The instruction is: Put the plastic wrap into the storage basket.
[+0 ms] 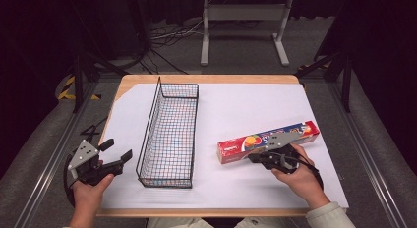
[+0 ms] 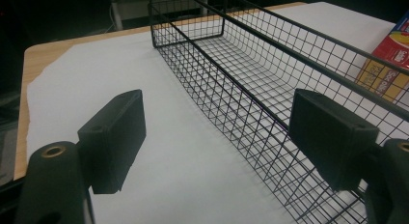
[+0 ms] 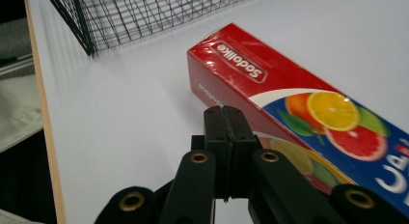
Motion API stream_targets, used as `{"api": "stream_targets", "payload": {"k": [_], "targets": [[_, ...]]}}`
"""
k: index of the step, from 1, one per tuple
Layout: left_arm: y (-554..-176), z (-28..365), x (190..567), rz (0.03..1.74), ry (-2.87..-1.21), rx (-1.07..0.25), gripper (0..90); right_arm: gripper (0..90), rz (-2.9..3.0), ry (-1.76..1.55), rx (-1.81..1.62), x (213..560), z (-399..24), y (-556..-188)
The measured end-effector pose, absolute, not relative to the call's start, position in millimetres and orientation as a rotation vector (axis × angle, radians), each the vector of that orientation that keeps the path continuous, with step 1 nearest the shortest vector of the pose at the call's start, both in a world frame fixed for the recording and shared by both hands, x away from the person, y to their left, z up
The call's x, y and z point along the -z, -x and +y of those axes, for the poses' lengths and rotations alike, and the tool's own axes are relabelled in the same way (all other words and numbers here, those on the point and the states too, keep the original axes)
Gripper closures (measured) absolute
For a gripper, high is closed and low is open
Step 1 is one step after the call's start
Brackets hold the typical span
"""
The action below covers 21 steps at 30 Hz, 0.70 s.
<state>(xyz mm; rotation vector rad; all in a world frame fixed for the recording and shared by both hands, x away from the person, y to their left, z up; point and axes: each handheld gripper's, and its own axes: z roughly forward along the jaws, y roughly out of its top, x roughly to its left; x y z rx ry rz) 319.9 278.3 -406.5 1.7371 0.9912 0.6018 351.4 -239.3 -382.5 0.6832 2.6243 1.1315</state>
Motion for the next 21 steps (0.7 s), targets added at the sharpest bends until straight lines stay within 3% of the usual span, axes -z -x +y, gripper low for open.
{"api": "stream_targets", "payload": {"k": [21], "targets": [[-321.0,278.1,407.1,0.993,-1.738,-0.598,21.4,90.0,2.726,-0.653,-0.787,420.0,-171.1,-384.6]]}}
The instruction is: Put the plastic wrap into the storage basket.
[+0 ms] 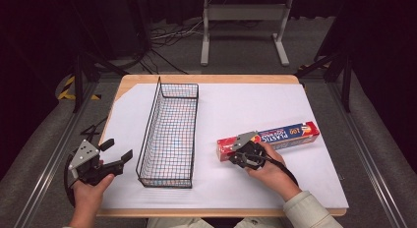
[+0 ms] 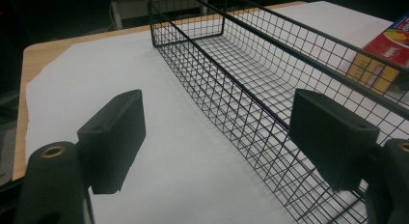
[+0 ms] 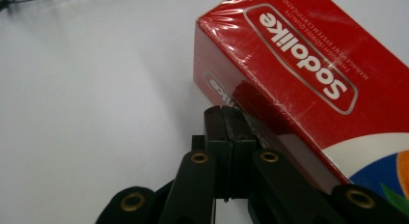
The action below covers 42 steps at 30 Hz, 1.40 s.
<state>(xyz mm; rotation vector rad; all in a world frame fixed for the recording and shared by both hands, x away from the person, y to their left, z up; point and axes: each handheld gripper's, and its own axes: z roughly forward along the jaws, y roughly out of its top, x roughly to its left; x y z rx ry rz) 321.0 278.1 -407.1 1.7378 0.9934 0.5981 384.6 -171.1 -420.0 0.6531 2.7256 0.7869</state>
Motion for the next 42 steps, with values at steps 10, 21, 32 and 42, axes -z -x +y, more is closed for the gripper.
{"api": "stream_targets", "payload": {"k": [10,21,32,42], "targets": [[-321.9,278.7,408.3,0.998,-1.74,-0.594,21.5,87.3,2.563,-0.847,-0.798,421.5,-162.5,-429.4],[-320.6,279.2,406.0,1.003,-1.731,-0.609,19.7,56.8,2.632,-0.804,-1.098,380.8,-192.3,-419.4],[-320.5,274.1,404.1,0.998,-1.764,-0.623,15.8,24.1,2.608,-0.65,-0.904,339.0,-254.5,-440.4],[-320.0,273.5,400.5,0.995,-1.757,-0.588,10.8,9.7,2.741,-0.636,-0.714,361.8,-287.3,-464.6]]}}
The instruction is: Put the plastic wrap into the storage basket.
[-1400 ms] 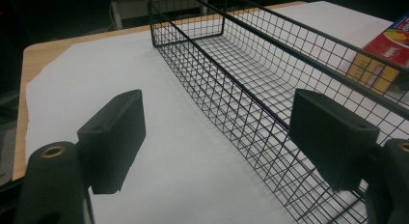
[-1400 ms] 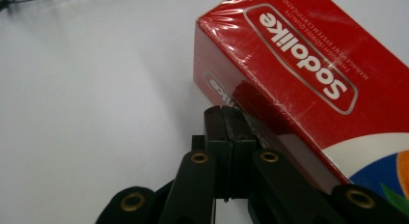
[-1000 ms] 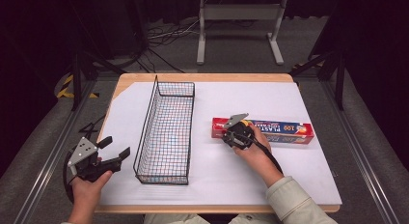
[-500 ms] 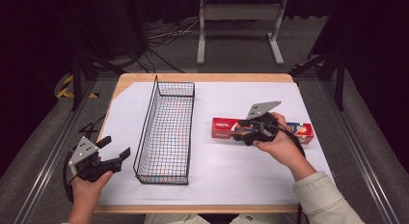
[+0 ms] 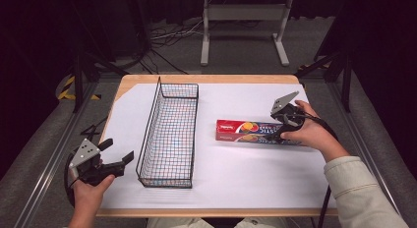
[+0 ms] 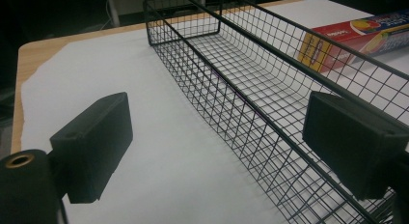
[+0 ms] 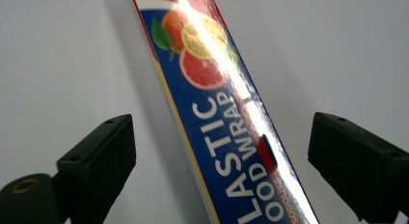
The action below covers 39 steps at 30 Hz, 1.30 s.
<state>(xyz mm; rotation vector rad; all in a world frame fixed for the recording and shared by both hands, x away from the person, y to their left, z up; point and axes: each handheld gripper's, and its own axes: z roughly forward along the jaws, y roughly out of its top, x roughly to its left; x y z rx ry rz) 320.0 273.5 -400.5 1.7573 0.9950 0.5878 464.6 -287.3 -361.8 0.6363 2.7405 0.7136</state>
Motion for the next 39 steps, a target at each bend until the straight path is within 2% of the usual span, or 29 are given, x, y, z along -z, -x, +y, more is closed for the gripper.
{"api": "stream_targets", "payload": {"k": [6,16,21,29,31,39], "targets": [[-319.1,270.1,399.7,0.988,-1.759,-0.605,8.2,9.1,2.791,-0.66,-0.65,380.0,-295.6,-476.8],[-318.2,263.6,399.4,0.961,-1.8,-0.607,10.6,10.0,2.848,-0.687,-0.553,402.3,-299.4,-484.5],[-318.2,260.9,399.2,0.941,-1.825,-0.637,14.3,22.4,2.883,-0.665,-0.526,405.4,-302.0,-487.1],[-315.7,255.7,395.7,0.912,-1.85,-0.655,22.4,33.7,2.943,-0.534,-0.423,397.3,-300.1,-487.8],[-315.0,255.3,394.7,0.903,-1.849,-0.636,26.0,35.1,2.952,-0.505,-0.404,395.5,-299.5,-486.5],[-315.6,256.5,390.6,0.911,-1.831,-0.636,27.8,38.8,2.948,-0.5,-0.485,384.6,-299.9,-480.2]]}}
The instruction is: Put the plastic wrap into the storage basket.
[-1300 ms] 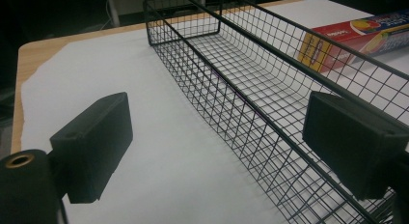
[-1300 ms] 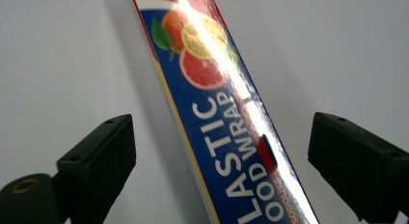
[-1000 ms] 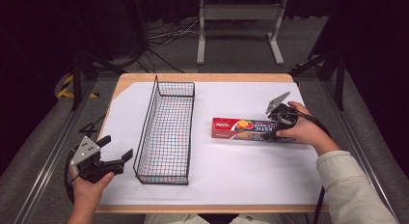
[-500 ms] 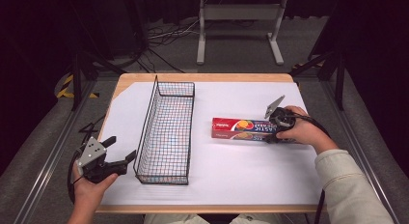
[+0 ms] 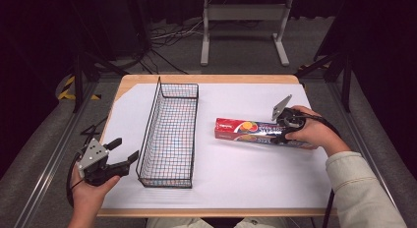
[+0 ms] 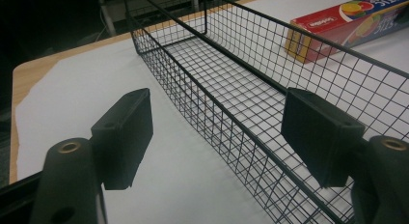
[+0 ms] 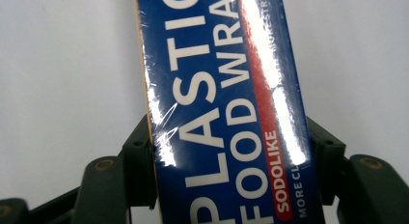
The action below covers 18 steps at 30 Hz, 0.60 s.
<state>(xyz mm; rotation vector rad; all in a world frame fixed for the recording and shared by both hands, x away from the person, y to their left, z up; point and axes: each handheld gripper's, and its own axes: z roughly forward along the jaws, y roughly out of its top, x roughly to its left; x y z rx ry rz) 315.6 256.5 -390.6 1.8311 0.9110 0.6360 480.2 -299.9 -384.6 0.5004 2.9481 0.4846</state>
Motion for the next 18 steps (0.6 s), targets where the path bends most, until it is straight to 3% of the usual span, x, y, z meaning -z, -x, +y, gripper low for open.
{"api": "stream_targets", "payload": {"k": [8,15,18], "targets": [[-317.7,255.9,381.2,0.936,-1.834,-0.528,32.9,40.1,2.9,-0.497,-0.579,358.1,-300.5,-473.3],[-316.8,256.2,366.3,0.925,-1.85,-0.497,24.4,40.2,2.879,-0.521,-0.654,333.8,-301.0,-465.9],[-314.4,256.1,356.9,0.904,-1.86,-0.541,22.1,40.3,2.869,-0.514,-0.674,326.0,-299.1,-462.7]]}}
